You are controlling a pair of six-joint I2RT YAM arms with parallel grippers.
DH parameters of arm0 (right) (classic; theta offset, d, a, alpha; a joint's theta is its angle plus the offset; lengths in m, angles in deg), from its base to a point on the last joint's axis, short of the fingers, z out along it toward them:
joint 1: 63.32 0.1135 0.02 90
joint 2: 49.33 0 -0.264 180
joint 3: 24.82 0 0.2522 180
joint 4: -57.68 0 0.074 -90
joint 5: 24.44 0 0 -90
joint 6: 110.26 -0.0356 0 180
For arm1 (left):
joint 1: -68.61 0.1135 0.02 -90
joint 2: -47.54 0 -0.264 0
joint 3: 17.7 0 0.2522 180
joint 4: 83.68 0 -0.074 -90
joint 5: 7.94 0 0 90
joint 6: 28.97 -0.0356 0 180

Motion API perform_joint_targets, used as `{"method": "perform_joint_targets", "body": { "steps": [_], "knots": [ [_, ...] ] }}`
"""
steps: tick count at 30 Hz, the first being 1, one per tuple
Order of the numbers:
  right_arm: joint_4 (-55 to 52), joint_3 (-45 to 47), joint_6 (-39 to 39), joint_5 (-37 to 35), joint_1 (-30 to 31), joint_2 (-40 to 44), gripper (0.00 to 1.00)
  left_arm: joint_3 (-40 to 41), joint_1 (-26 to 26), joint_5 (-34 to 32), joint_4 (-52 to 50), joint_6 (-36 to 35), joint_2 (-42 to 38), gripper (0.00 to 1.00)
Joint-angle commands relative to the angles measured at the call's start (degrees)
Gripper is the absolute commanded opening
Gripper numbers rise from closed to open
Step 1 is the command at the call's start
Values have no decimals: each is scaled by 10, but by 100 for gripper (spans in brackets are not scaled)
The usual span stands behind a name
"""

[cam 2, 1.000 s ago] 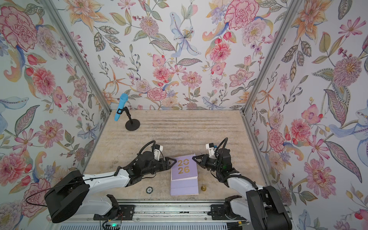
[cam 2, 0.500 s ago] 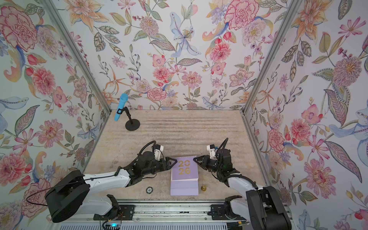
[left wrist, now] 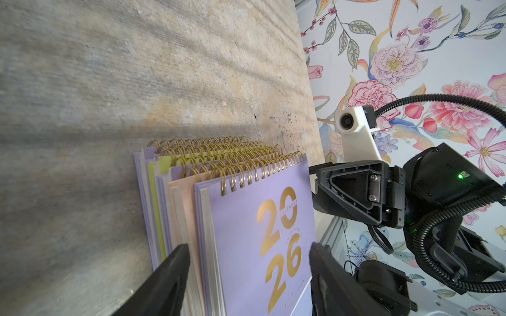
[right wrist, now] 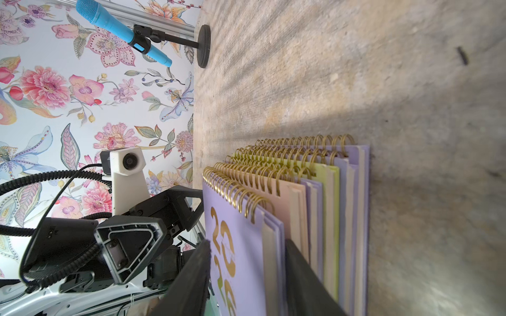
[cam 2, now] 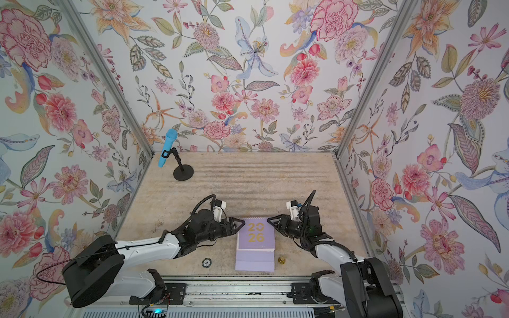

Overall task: Stack the calendars
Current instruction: Place the calendar at the calendar, then reset both arms

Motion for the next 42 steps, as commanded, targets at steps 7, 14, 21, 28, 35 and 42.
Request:
{"method": "perform_joint_targets", "body": {
  "steps": [7,14,21,28,35,42],
  "knots": [
    [-64,-40,36,-6,-5,15,60,-12,-4,-14,-6,4,-10,73],
    [-207,-97,120,-59,-4,42,79,-12,26,-23,-35,-15,-44,74],
    [-270,-148,179,-109,-7,71,99,-25,100,-42,-121,-75,-121,100],
    [-274,-175,230,-196,-12,99,99,-18,175,-142,-176,-173,-248,100],
    [-240,-175,302,-351,-13,133,99,-6,206,-316,-178,-365,-357,100],
    [-105,-85,347,-510,-14,166,99,78,207,-460,-12,-599,-414,100]
  ]
}}
